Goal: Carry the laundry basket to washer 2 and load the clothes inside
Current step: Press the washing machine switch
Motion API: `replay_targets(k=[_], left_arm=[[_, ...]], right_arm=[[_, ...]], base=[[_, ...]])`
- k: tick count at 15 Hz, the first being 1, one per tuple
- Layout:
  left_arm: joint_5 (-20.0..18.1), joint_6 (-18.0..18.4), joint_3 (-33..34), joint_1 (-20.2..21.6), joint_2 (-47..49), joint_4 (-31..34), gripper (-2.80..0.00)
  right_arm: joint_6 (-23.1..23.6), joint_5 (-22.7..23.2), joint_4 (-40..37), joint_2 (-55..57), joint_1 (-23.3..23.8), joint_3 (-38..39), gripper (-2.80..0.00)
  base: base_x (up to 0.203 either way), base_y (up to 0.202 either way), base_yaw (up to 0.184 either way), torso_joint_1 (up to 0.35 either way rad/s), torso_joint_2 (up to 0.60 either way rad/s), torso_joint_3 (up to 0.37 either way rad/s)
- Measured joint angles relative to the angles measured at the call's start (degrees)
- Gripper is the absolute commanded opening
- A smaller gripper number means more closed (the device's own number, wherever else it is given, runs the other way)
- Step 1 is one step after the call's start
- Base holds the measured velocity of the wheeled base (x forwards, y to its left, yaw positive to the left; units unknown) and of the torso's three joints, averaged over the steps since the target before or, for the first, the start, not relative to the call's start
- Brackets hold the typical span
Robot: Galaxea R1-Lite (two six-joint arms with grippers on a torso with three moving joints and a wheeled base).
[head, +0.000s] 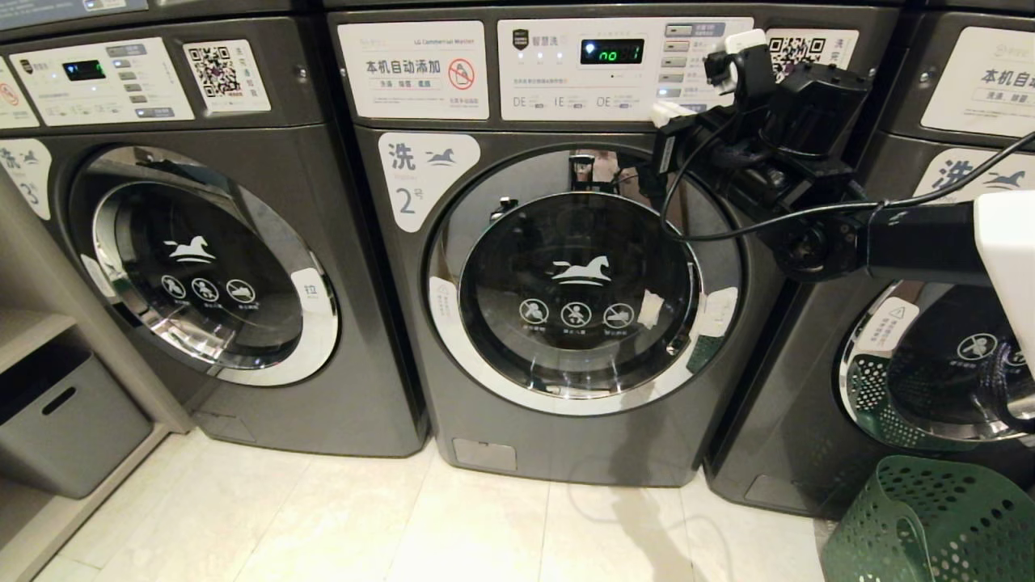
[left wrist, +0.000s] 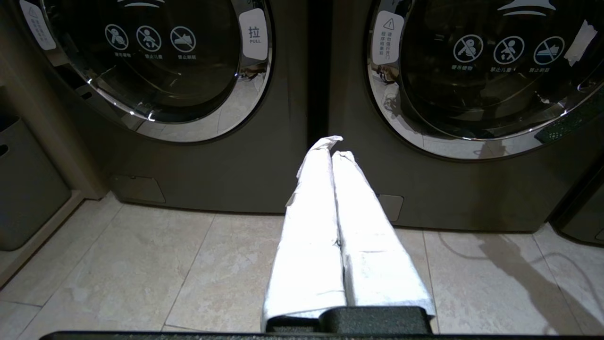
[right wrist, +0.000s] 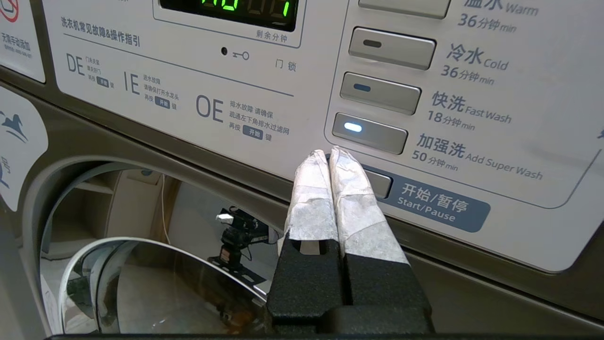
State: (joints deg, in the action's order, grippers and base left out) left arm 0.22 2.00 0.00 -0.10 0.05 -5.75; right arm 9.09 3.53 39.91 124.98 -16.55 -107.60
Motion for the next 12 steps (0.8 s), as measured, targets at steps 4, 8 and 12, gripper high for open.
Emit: replay_targets(k=[4,8,12], left_arm=[[0.0,-0.18,0.0,0.0,-0.02,0.02,-2.8],[0.02,-0.22,0.0,0.0,-0.02,0.02,-2.8],[0.02,-0.24,0.0,0.0,-0.02,0.0,-2.8]], right_arm=[[0.22,-1.16,-0.15,1.17,0.4,-1.42,-2.8],[0.33,-1.36,-0.04,1.29,0.57,-1.33,-2.8],[0.33,-1.49,-0.06,1.12,0.62,-0.83,-2.8]], base=[[0.0,0.0,0.0,0.0,0.0,0.0],[0.0,0.0,0.0,0.0,0.0,0.0],[0.0,0.0,0.0,0.0,0.0,0.0]])
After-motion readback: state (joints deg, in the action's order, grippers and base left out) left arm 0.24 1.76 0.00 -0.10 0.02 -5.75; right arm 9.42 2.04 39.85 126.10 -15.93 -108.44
